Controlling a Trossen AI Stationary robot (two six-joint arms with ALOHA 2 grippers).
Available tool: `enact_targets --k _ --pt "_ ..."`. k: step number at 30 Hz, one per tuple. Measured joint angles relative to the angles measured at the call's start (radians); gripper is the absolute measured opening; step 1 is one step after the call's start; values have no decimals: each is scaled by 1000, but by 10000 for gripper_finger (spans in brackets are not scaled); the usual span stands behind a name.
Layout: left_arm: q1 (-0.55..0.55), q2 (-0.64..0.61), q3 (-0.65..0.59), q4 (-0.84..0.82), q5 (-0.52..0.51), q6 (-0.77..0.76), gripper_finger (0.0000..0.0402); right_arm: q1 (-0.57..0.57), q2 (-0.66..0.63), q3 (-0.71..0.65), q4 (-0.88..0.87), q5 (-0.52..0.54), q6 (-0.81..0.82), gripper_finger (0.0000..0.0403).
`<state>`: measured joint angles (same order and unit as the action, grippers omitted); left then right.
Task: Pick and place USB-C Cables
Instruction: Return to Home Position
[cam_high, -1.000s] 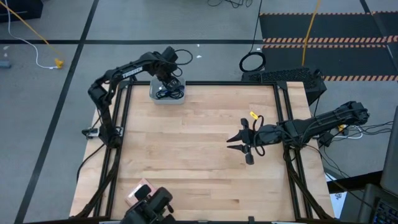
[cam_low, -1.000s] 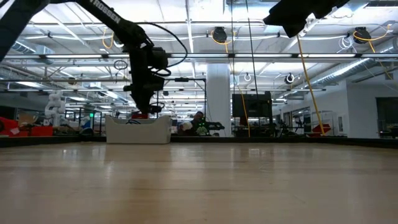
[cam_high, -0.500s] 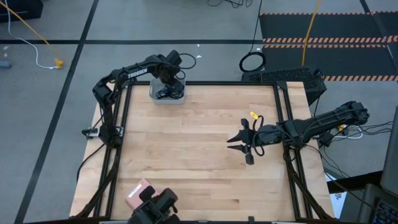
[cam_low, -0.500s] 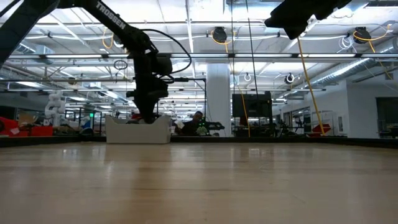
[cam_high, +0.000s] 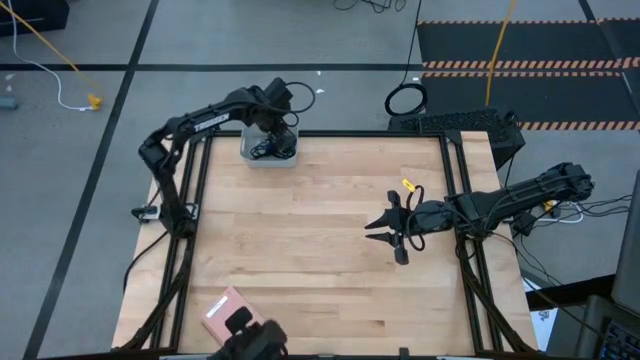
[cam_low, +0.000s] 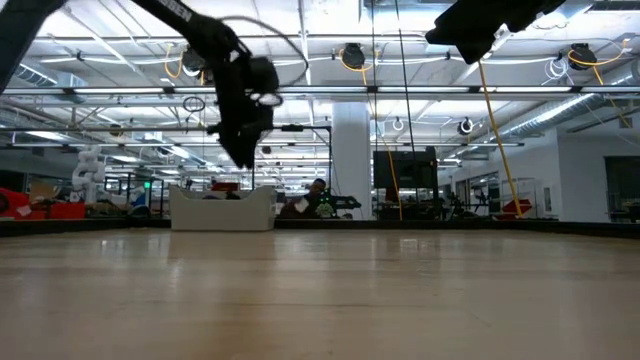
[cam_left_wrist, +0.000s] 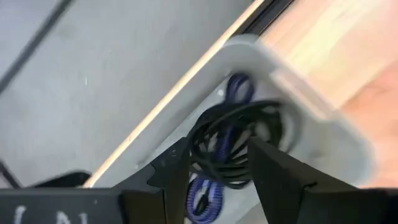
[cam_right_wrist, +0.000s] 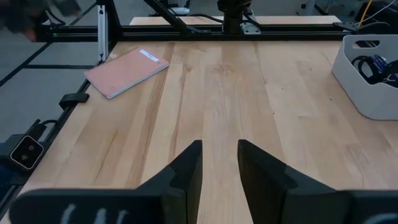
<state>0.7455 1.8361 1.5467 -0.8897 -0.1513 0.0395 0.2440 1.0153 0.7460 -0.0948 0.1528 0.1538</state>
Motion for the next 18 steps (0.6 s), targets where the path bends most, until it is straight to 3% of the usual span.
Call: enact_targets --k 9,18 --pt "-206 -225 -40 90 13 3 113 0 0 0 -4 -1 -19 93" --pt "-471 -536 -339 339 16 -20 34 45 -10 0 17 -22 -36 75"
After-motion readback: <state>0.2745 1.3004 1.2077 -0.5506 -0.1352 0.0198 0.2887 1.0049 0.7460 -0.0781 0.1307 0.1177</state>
